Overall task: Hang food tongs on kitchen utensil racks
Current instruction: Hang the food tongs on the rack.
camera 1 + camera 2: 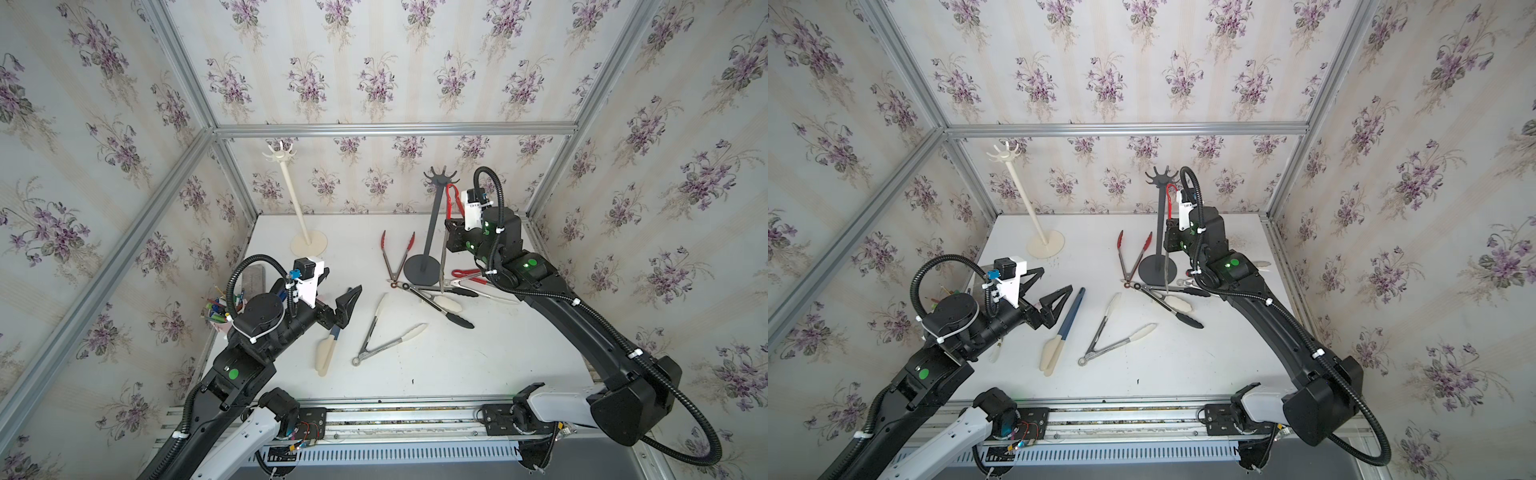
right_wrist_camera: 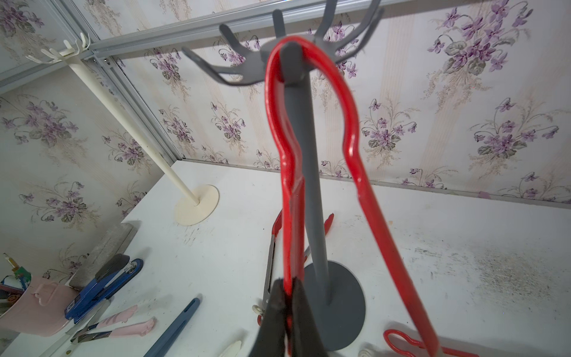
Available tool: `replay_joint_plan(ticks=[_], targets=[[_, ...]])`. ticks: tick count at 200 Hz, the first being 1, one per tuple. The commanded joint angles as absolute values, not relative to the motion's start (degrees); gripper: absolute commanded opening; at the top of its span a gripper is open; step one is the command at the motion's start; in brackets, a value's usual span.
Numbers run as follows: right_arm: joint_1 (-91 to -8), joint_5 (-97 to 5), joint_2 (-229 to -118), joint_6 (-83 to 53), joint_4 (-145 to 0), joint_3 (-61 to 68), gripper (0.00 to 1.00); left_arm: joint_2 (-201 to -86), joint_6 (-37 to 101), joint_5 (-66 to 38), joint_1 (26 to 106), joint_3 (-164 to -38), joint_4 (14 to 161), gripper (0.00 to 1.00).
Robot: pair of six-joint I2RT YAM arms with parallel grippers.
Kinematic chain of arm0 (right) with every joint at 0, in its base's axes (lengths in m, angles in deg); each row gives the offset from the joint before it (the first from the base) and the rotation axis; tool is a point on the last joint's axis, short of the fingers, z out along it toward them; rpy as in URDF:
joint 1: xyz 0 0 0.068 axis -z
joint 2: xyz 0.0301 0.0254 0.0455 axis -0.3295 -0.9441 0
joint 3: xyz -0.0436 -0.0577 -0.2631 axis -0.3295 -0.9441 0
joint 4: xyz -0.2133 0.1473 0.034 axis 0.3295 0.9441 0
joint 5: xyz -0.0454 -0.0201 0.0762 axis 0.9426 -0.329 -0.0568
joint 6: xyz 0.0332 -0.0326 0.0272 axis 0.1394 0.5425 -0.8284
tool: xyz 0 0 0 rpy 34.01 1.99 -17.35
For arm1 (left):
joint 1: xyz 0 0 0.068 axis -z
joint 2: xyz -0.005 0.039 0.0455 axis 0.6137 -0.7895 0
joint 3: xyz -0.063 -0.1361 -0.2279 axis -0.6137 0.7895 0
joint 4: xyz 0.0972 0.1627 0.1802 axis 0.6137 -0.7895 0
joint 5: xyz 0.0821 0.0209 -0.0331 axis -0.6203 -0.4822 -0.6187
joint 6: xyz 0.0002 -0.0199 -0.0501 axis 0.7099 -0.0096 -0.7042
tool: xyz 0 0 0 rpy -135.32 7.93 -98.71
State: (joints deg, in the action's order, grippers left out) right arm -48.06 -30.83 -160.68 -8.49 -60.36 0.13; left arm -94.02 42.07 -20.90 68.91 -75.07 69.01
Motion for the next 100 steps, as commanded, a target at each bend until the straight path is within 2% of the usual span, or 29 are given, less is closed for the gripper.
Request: replay_joint_plan(ticks=[1,100], targets=[[-48.0,-30.8,-160.9,-9.5,-62.3,0.1,0.0,-94.2,42.9,-21.0,68.9,-75.2,70.9,0.99],[-47.9,-31.9,-161.7,-9.8,-63.4,-1.1,0.0,-93.8,42.8,-21.0,68.9,-75.0,70.9,0.99]])
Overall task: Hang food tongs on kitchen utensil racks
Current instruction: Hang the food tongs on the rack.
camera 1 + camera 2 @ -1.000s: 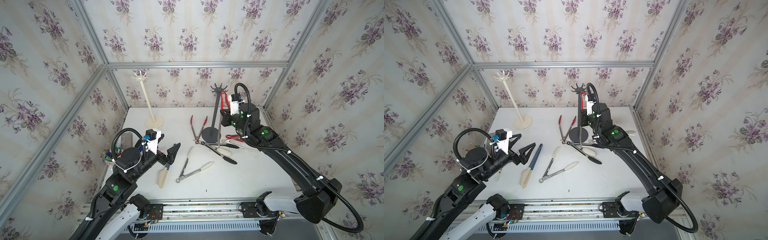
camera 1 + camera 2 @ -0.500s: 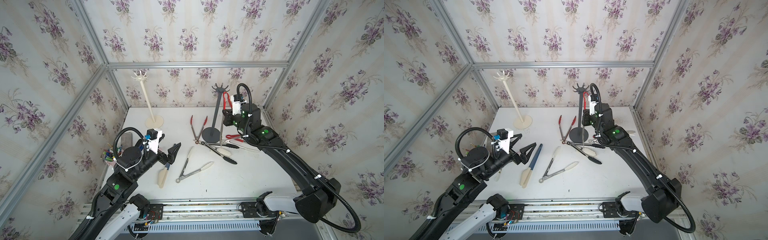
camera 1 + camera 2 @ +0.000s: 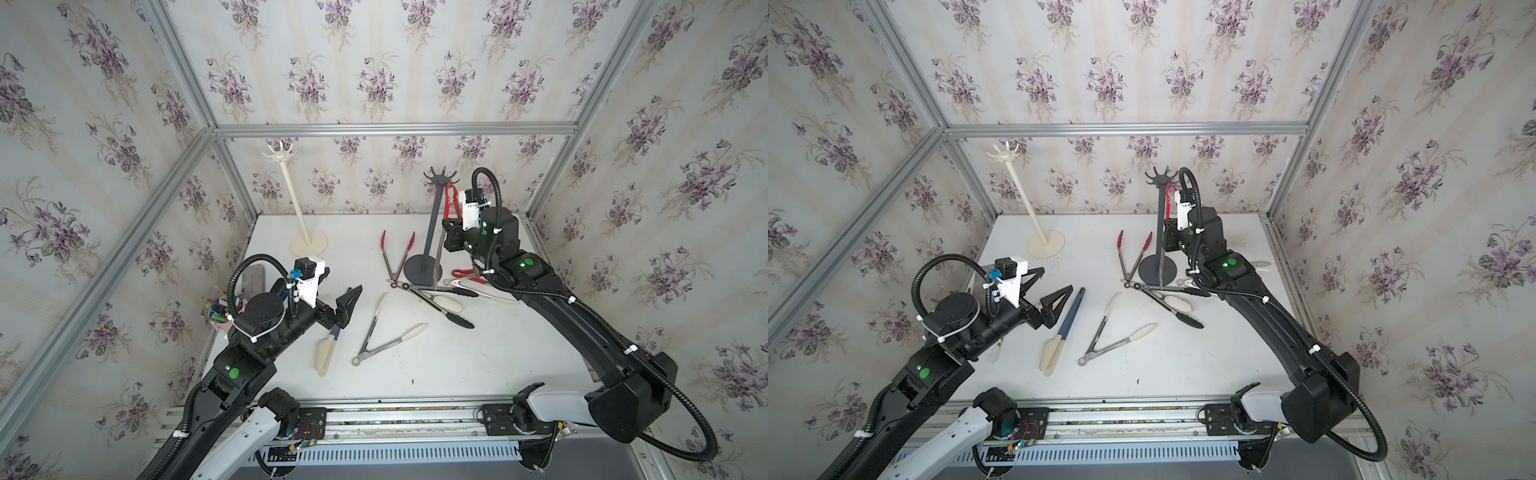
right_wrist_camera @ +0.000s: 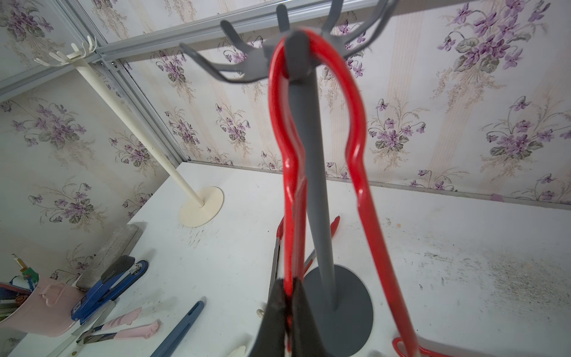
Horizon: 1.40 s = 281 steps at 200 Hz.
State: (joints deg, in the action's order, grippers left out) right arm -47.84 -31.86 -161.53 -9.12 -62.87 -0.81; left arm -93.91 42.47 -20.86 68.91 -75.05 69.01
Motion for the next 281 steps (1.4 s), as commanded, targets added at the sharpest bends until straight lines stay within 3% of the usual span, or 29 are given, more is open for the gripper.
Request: replay_joint_plan(ticks=[1,43,82,105,146,216,281], targets=[[-47.9,-31.9,-161.7,-9.8,-63.4,-1.1,0.0,-93.8,42.8,-21.0,68.9,-75.0,70.9,0.99],[-47.8,-32.1,-161.6,-10.4,-63.4,-1.6,0.0,-93.6,42.6,-21.1,68.9,-74.7,70.9,0.99],[-47.7,-31.8,-160.6,-10.8,-63.9,-2.3,0.12,-93.6,42.4,-21.0,68.9,-74.7,70.9,0.99],[-47.6,-31.5,-160.0,-11.0,-63.8,-2.6,0.26,-93.7,42.4,-21.0,68.9,-74.7,70.9,0.99],[-47.6,-30.5,-158.3,-12.1,-62.9,-3.2,0.37,-93.7,41.6,-20.6,68.9,-74.4,70.9,0.99],[-47.6,-30.5,-149.4,-14.1,-56.8,-6.6,0.79,-95.0,37.3,-19.2,68.9,-74.3,70.4,0.99],[-47.6,-37.1,-140.7,-13.3,-47.6,-8.0,0.97,-101.0,27.5,-28.1,70.2,-78.2,62.0,0.99]])
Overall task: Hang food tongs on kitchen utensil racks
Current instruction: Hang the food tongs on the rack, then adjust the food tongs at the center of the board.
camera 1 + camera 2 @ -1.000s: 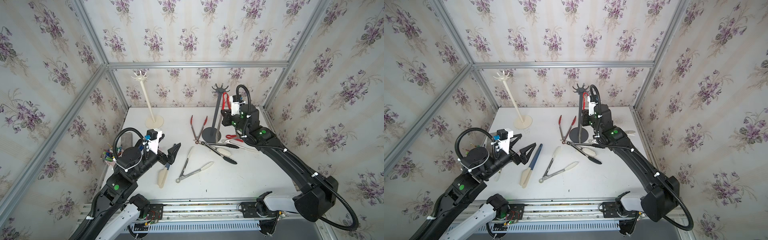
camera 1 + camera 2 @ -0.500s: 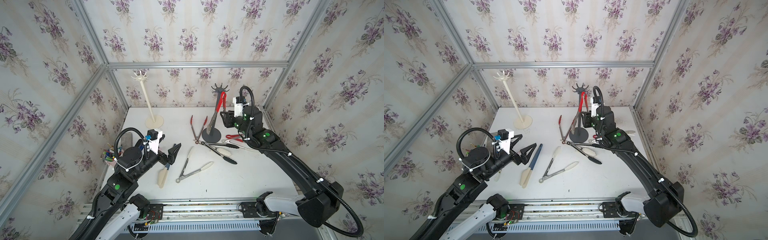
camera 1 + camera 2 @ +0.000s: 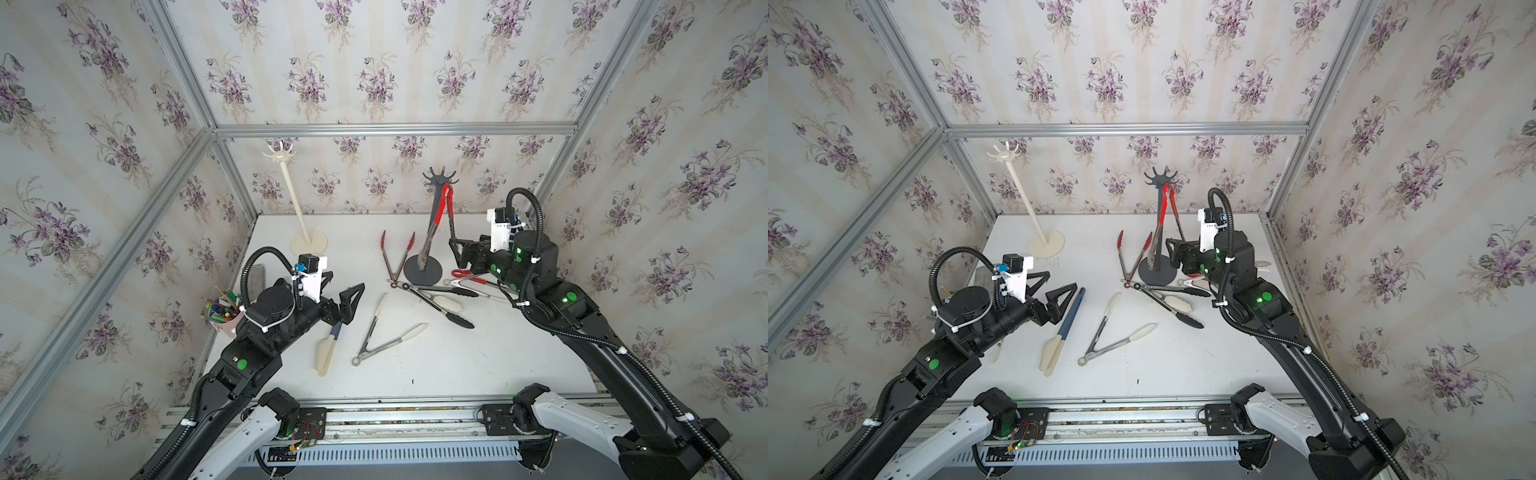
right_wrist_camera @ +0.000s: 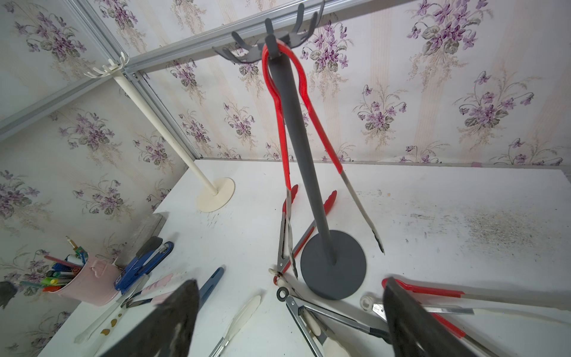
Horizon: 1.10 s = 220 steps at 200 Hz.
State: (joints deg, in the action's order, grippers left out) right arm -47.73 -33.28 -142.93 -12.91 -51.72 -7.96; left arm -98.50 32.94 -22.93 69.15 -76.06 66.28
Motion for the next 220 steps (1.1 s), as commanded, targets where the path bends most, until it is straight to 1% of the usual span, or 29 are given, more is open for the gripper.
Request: replay_joint_plan(ticks=[1,12,42,84,115,153,166,186,220], targets=[[-47.6,-37.1,-140.6,-13.4,-47.4,-8.0,0.97,-101.2,27.3,-28.3,70.3,-78.4,61.8,0.99],[-47.6,-38.3,-139.2,-14.6,-45.7,-7.9,1.0,-103.6,25.7,-30.9,71.8,-80.3,58.2,0.99],[-47.6,-42.9,-135.1,-17.9,-42.2,-9.1,1.0,-109.3,21.9,-39.5,77.2,-84.9,48.6,0.99],[-47.6,-48.7,-130.0,-20.7,-38.7,-11.7,1.0,-113.1,13.1,-45.4,82.3,-86.4,39.2,0.99],[-47.6,-52.6,-126.7,-22.0,-37.6,-13.8,1.0,-115.9,10.4,-49.3,85.2,-87.6,32.4,0.99],[-47.6,-55.2,-122.9,-20.9,-34.2,-15.1,1.0,-116.0,10.2,-47.5,85.2,-86.0,31.0,0.99],[-47.6,-55.8,-122.3,-19.9,-32.7,-15.5,1.0,-116.0,11.2,-44.9,84.3,-85.2,31.0,0.99],[-47.6,-57.3,-121.9,-19.2,-32.1,-17.2,1.0,-117.2,13.9,-36.5,79.3,-83.5,31.3,0.99],[-47.6,-57.3,-120.9,-19.2,-32.5,-20.5,1.0,-120.3,19.6,-22.8,67.6,-79.3,32.8,0.99]])
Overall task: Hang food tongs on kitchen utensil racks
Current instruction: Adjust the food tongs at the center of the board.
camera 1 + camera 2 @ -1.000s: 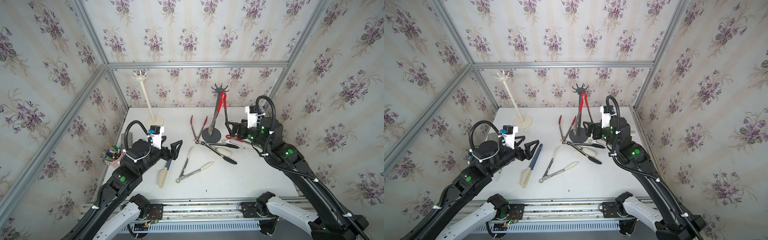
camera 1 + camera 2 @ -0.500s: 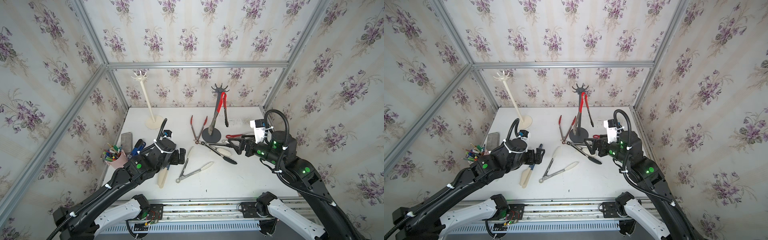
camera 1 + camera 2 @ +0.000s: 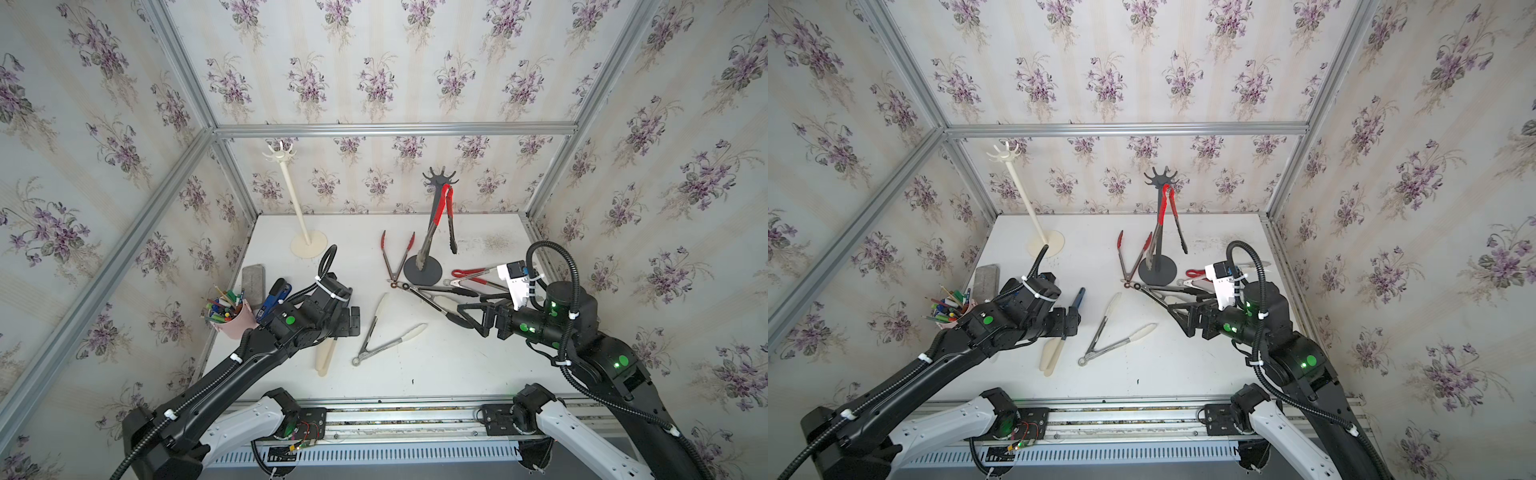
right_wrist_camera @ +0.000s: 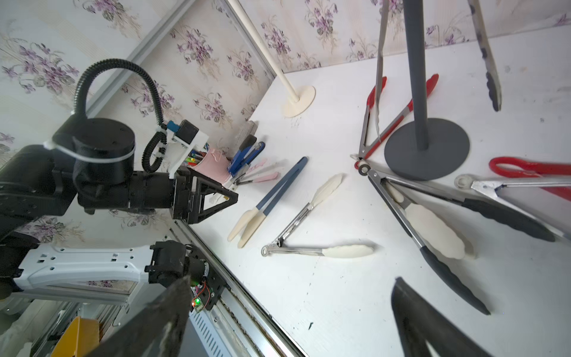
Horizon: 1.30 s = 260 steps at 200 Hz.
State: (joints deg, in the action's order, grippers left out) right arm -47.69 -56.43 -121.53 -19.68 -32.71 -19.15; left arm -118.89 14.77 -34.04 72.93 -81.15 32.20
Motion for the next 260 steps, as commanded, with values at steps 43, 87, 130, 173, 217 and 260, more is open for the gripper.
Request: replay_joint_plan(ticks=[43,87,130,173,217,260], targets=[[-47.6,-56.7,-121.0,-20.9,-33.6,-23.4,1.0,-123.9,25.1,-12.8,57.7,-74.5,36.5,0.99],[-47.6,-56.1,-122.3,-22.2,-34.0,-23.1,1.0,-130.8,29.4,-8.5,53.0,-75.2,40.3,0.99],[-47.6,-55.8,-123.1,-22.5,-33.8,-22.6,1.0,-135.4,31.8,-6.9,51.1,-74.2,43.9,0.99],[-47.6,-55.5,-123.4,-22.3,-33.3,-22.5,1.0,-138.4,32.8,-5.5,50.2,-74.3,45.2,0.96],[-47.6,-55.7,-123.4,-22.2,-33.8,-22.9,1.0,-140.6,33.4,-4.0,50.3,-74.2,45.4,0.93],[-47.7,-55.4,-123.4,-22.1,-34.2,-23.6,1.0,-142.9,34.0,-3.2,50.9,-73.9,45.5,0.86]])
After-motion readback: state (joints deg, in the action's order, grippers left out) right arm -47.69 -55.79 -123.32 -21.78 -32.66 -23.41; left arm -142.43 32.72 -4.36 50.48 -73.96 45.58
